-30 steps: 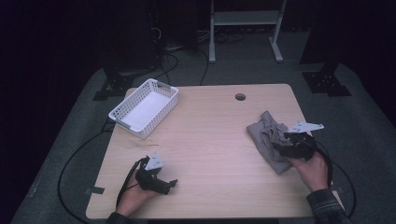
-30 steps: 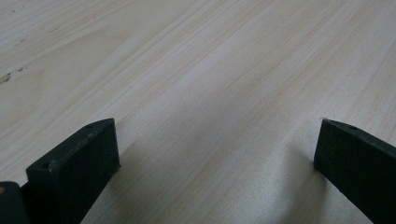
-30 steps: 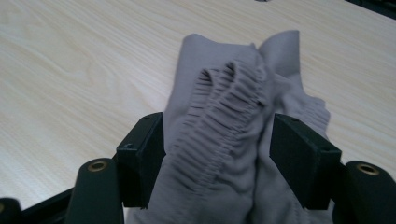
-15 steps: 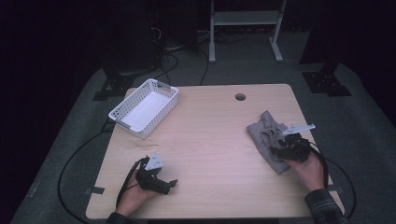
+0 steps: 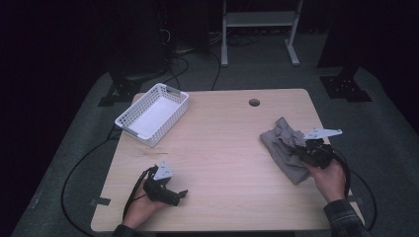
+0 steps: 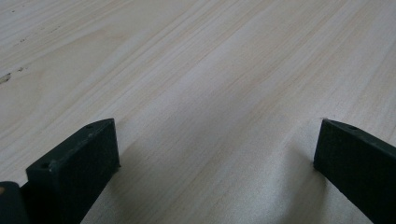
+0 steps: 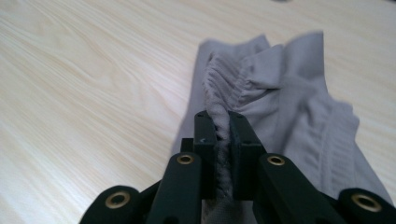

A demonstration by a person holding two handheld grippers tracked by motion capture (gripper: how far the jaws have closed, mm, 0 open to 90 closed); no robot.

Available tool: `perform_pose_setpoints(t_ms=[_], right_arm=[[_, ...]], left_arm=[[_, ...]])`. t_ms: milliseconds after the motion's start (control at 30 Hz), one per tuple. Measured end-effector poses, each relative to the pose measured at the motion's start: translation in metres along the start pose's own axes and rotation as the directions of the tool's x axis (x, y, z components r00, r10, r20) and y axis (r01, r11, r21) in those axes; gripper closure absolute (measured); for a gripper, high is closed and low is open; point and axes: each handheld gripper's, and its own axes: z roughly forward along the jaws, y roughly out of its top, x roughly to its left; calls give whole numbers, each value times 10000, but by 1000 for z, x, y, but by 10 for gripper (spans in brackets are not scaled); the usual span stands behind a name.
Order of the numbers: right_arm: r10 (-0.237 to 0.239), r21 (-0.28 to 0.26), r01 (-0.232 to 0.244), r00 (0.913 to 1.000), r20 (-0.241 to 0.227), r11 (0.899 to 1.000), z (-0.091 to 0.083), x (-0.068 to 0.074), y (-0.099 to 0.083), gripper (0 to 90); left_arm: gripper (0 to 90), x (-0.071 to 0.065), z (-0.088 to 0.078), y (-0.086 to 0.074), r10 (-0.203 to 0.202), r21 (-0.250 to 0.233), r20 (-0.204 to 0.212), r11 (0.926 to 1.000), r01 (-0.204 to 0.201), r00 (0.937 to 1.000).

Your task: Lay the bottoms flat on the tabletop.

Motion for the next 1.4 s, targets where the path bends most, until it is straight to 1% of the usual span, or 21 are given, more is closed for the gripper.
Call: perform_pose_setpoints(t_ms=[100,200,367,467,500,567,633,667,700,800,833,900,967,1000,1033,1067,1100,1167,1200,1333,1400], right_arm=[[-88,-291,81,9996,-255,9995,-5,8,8,834],[-335,-548,306,9981,-524,9980,-8,19,17,834],[-792,-682,723,9913,-1049,9950,-3,43,31,834],[-1088,-719,992,9836,-1436,9925,6,59,38,834],[-1206,-733,1106,9813,-1499,9912,8,62,40,835],[-1460,-712,1355,9740,-1732,9882,15,73,45,834],[-1593,-693,1484,9680,-1941,9865,21,83,49,835],[-1753,-678,1647,9628,-2058,9840,26,90,51,834],[-1802,-644,1703,9608,-2107,9833,28,94,52,834],[-2153,-544,2083,9465,-2402,9765,42,111,57,834],[-2160,-510,2100,9444,-2480,9764,45,115,58,834],[-2325,-470,2284,9345,-2694,9724,55,126,60,834],[-2377,-366,2374,9279,-2872,9707,62,134,61,834],[-2442,-365,2447,9223,-2995,9689,65,138,62,834],[-2422,-339,2441,9177,-3148,9692,69,143,62,834],[-2463,-340,2494,9103,-3328,9678,72,149,63,834],[-2490,-338,2530,9057,-3430,9669,74,152,63,834],[-2580,-337,2650,8905,-3749,9637,80,164,64,834],[-2597,-322,2683,8855,-3852,9628,82,169,64,834],[-2648,-275,2830,8535,-4487,9587,92,190,63,833],[-2784,-248,3022,8394,-4667,9529,96,200,61,832]], left_arm=[[0,0,0,0,-2,-1,1,10000,2,10000],[0,0,0,0,-1,-4,2,10000,1,10000],[0,0,0,0,-6,-11,0,10000,6,10000],[0,0,0,0,-29,-38,2,10000,29,10000],[0,0,0,0,-10,-18,0,10000,10,10000],[0,0,0,0,-16,-21,-2,10000,16,10000],[0,0,0,0,-36,-21,14,10000,36,10000],[0,0,0,0,-37,-18,15,10000,37,10000],[0,0,0,0,-34,-20,12,10000,34,10000],[0,0,0,0,-37,-17,15,10000,37,10000],[0,0,0,0,-40,-19,14,10000,40,10000],[0,0,0,0,-27,-37,-9,10000,27,10000],[0,0,0,0,-22,-31,-4,10000,22,10000],[0,0,0,0,-22,-34,-2,10000,22,10000],[0,0,0,0,-23,-30,-3,10000,23,10000],[0,0,0,0,-21,-32,-3,10000,21,10000],[0,0,0,0,-44,-32,12,10000,44,10000],[0,0,0,0,-33,-29,12,10000,33,10000],[0,0,0,0,-34,-28,15,10000,34,10000],[0,0,0,0,-29,-31,17,10000,29,10000],[0,0,0,0,3,-28,7,10000,-3,10000]])
